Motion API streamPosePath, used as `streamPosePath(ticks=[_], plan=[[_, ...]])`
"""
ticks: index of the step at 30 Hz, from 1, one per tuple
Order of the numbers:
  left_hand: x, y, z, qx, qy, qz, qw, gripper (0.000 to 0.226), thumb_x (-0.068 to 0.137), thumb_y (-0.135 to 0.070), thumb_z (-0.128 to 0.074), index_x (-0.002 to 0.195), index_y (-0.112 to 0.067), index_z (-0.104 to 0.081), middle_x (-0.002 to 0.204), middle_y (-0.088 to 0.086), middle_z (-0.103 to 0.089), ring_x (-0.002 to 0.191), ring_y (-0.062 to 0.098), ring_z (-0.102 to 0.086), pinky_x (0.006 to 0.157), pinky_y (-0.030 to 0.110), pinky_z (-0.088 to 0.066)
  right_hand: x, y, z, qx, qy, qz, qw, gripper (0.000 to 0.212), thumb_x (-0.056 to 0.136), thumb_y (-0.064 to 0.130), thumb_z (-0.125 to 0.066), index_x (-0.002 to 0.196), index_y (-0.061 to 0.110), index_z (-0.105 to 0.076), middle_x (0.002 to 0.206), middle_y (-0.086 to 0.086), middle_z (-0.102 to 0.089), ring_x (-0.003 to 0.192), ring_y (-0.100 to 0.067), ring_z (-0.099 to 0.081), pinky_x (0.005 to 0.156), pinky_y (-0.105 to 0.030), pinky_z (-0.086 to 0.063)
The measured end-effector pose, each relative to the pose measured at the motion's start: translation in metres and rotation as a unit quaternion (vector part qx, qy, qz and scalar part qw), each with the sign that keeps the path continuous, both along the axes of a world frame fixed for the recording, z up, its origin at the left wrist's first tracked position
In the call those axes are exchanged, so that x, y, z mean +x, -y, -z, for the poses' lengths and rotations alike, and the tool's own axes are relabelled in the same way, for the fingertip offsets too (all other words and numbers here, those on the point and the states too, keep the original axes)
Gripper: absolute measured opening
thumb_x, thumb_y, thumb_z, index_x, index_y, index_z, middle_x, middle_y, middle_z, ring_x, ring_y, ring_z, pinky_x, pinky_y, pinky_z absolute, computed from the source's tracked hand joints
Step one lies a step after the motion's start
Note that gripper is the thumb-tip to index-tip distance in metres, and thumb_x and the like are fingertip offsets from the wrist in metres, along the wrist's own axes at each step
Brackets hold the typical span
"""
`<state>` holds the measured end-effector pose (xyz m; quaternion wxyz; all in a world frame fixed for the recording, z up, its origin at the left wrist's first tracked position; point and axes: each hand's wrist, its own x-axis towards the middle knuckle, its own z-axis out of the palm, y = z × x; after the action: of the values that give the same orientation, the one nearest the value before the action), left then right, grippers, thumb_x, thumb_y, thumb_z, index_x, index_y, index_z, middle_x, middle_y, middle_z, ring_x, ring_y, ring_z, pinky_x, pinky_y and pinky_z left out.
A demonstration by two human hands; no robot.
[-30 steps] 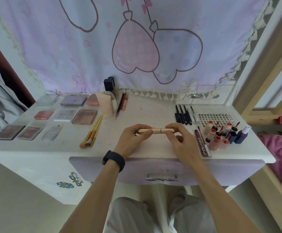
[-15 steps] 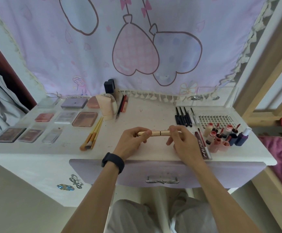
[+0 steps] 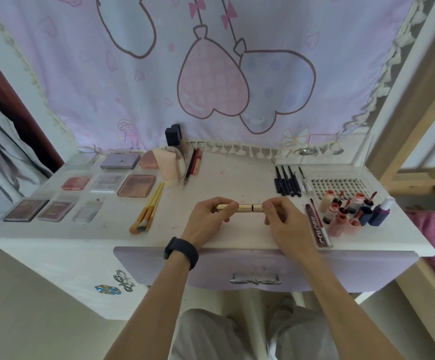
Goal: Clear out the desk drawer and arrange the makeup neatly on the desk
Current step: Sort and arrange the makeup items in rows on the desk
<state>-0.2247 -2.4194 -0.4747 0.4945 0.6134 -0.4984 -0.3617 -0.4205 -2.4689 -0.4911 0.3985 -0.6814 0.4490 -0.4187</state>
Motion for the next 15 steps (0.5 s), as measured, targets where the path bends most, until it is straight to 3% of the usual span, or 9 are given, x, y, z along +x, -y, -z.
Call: streamPosePath(ticks=[1, 3, 5, 7, 9, 11, 12, 15], plan=[[-0.0003, 0.0003, 0.0004, 0.001, 0.002, -0.001, 1.000, 0.013, 0.093, -0.038, -0.066, 0.091, -0.028, -0.075, 0.058, -0.015, -0.059, 0.055, 0.000, -0.047, 0.055, 0.013, -0.039, -0.0012, -0.0005, -0.0013, 0.006, 0.015, -0.010, 1.000, 0.005, 0.101, 0.030, -0.058, 0.099, 0.033, -0.060, 0.084, 0.011, -0.070, 0.051, -0.005, -0.047, 0.048, -0.018, -0.038], [0.0000, 0.0010, 0.0013, 0.001, -0.002, -0.006, 1.000, 0.013, 0.094, -0.037, -0.066, 0.092, -0.027, -0.075, 0.058, -0.014, -0.059, 0.054, 0.000, -0.047, 0.055, 0.014, -0.039, -0.0025, -0.0014, -0.0020, 0.014, 0.048, -0.028, 0.998, 0.016, 0.099, 0.023, -0.061, 0.109, 0.036, -0.059, 0.096, 0.010, -0.068, 0.053, -0.013, -0.049, 0.050, -0.028, -0.042], [0.0007, 0.0011, 0.0017, 0.001, -0.007, -0.007, 1.000, 0.015, 0.094, -0.037, -0.066, 0.094, -0.025, -0.075, 0.058, -0.014, -0.059, 0.054, -0.001, -0.047, 0.054, 0.013, -0.039, -0.0010, -0.0023, -0.0062, 0.027, 0.041, -0.023, 0.999, 0.013, 0.100, 0.045, -0.056, 0.110, 0.036, -0.058, 0.091, 0.009, -0.071, 0.051, -0.008, -0.049, 0.048, -0.024, -0.042], [0.0010, 0.0007, 0.0020, 0.001, -0.008, -0.005, 1.000, 0.016, 0.093, -0.037, -0.066, 0.094, -0.024, -0.075, 0.058, -0.014, -0.058, 0.053, -0.001, -0.047, 0.053, 0.012, -0.039, 0.0016, -0.0025, -0.0066, 0.035, 0.005, -0.012, 0.999, 0.034, 0.096, 0.062, -0.046, 0.098, 0.031, -0.061, 0.074, 0.010, -0.071, 0.046, 0.000, -0.046, 0.047, -0.017, -0.039], [0.0007, 0.0007, 0.0025, 0.004, -0.009, -0.003, 1.000, 0.017, 0.094, -0.038, -0.066, 0.094, -0.024, -0.075, 0.057, -0.014, -0.057, 0.052, 0.000, -0.046, 0.052, 0.012, -0.039, 0.0026, -0.0021, -0.0031, 0.021, -0.009, -0.006, 1.000, 0.028, 0.100, 0.052, -0.050, 0.090, 0.028, -0.063, 0.067, 0.011, -0.068, 0.047, 0.000, -0.046, 0.048, -0.016, -0.038], [-0.0002, 0.0012, 0.0030, 0.010, -0.007, -0.006, 1.000, 0.018, 0.094, -0.038, -0.065, 0.094, -0.023, -0.075, 0.057, -0.014, -0.056, 0.053, 0.002, -0.045, 0.053, 0.014, -0.038, -0.0005, -0.0010, 0.0003, 0.019, 0.025, -0.017, 0.999, 0.007, 0.101, 0.029, -0.059, 0.095, 0.029, -0.063, 0.079, 0.009, -0.068, 0.053, -0.003, -0.044, 0.050, -0.017, -0.037], [-0.0004, 0.0017, 0.0031, 0.011, -0.009, -0.010, 1.000, 0.018, 0.094, -0.037, -0.065, 0.094, -0.022, -0.075, 0.057, -0.014, -0.055, 0.053, 0.003, -0.045, 0.053, 0.014, -0.038, -0.0022, 0.0000, 0.0022, 0.018, 0.044, -0.028, 0.998, 0.009, 0.097, 0.022, -0.062, 0.100, 0.030, -0.063, 0.087, 0.009, -0.067, 0.055, -0.005, -0.044, 0.052, -0.018, -0.037], [0.0009, 0.0028, 0.0034, 0.013, -0.019, -0.017, 1.000, 0.018, 0.095, -0.034, -0.065, 0.095, -0.020, -0.075, 0.056, -0.014, -0.054, 0.052, 0.003, -0.045, 0.051, 0.014, -0.038, -0.0022, -0.0008, -0.0042, 0.029, 0.053, -0.028, 0.998, 0.015, 0.099, 0.037, -0.060, 0.113, 0.033, -0.059, 0.095, 0.009, -0.069, 0.054, -0.003, -0.045, 0.052, -0.017, -0.040]])
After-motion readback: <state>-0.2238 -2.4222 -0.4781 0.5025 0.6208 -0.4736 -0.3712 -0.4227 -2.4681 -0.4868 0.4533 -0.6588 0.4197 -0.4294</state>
